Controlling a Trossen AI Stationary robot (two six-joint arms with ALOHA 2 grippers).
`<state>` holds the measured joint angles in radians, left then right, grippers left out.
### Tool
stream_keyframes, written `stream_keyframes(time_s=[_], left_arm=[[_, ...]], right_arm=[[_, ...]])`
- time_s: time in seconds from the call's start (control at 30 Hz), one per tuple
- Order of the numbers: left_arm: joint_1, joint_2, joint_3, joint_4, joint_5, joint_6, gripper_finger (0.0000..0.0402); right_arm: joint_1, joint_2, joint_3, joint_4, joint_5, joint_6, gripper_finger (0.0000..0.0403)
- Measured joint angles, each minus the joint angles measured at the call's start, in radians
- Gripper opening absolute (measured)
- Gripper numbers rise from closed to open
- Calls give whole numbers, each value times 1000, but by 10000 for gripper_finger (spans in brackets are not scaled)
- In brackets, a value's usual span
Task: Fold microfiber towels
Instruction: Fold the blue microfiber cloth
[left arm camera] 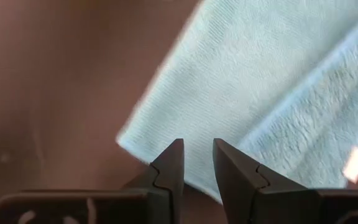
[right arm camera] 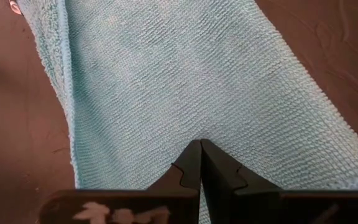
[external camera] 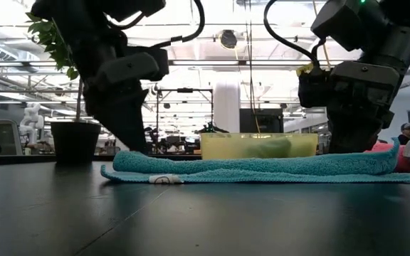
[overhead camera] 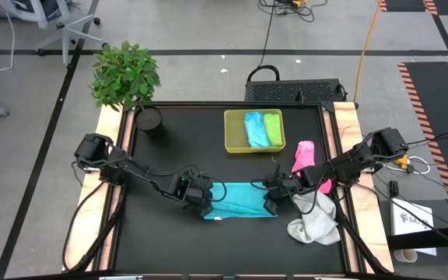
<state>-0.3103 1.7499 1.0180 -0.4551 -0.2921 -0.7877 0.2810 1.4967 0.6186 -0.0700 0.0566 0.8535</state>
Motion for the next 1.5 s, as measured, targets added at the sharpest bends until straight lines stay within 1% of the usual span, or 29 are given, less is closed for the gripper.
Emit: stream_keyframes(time_s=[0.13, 0.3, 0.37, 0.47, 0.5, 0.53, 0.6, 0.67, 0.73, 0.87, 1.0, 1.07, 1.2, 1.23, 1.33, 1.5], left_arm=[[-16, 18, 0, 22, 46, -1, 88], [-28, -5, 0, 28, 100, -26, 88], [-37, -19, 3, 55, 136, -25, 88], [-63, -24, 2, 47, 208, -24, 88], [-73, -24, 2, 46, 211, -22, 88], [-82, -24, 2, 36, 192, -26, 88], [-94, -25, 2, 5, 118, -53, 88], [-90, -24, 1, 9, 68, -73, 88], [-87, -25, 1, 54, 56, -77, 88], [-100, -26, 1, 129, 80, -57, 88], [-108, -27, 1, 152, 55, -52, 88], [-108, -27, 1, 151, 18, -52, 88], [-102, -27, 1, 127, -96, -52, 88], [-96, -27, 1, 117, -106, -52, 88], [-81, -21, 1, 86, -94, -33, 88], [-96, 13, 1, 86, 3, -28, 88]], right_arm=[[0, 0, -1, 5, 0, -1, 0], [0, 1, -1, 11, -1, -6, 0], [0, 1, -1, 11, -1, -9, 0], [0, 1, -1, 12, -1, -13, 0], [0, 1, -1, 13, -1, -13, 0], [0, 1, -1, 14, -1, -13, 0], [0, 1, -1, 16, -1, -11, 0], [0, 1, -1, 17, -1, -10, 0], [0, 1, -1, 16, -1, -10, 0], [0, 1, -1, 15, -1, -9, 0], [0, 1, -1, 15, -2, -6, 0], [0, 1, -1, 14, -1, -8, 0], [0, 1, -1, 14, -2, -6, 0], [0, 1, -1, 14, -2, -6, 0], [0, 1, -1, 14, -2, -6, 0], [0, 1, -1, 15, -2, -5, 0]])
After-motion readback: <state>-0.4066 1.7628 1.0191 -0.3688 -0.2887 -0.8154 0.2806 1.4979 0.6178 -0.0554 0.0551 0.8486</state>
